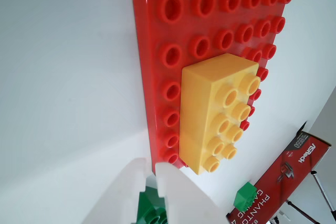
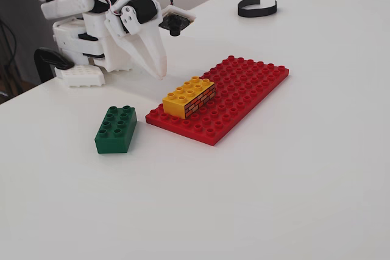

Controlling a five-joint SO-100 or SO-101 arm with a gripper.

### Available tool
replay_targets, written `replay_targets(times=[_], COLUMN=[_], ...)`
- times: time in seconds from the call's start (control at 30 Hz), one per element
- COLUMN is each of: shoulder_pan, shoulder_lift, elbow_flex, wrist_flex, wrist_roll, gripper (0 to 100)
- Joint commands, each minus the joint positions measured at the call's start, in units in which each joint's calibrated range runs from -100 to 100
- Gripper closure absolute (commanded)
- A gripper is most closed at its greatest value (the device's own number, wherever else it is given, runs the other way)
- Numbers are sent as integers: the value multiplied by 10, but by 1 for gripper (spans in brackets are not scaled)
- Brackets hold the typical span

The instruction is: Grab the loose lego brick and stack it on top of the fixed one.

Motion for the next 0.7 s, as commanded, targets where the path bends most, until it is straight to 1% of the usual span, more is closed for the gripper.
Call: replay_targets(times=[0.0,0.47,0.6,0.67], shoulder_pan=[6,7,53,76], shoulder_lift=[-3,-3,-3,-2], elbow_flex=[4,3,-3,-33], wrist_flex=[-6,-5,2,2], wrist_roll=[5,3,3,9], gripper=[99,99,99,99])
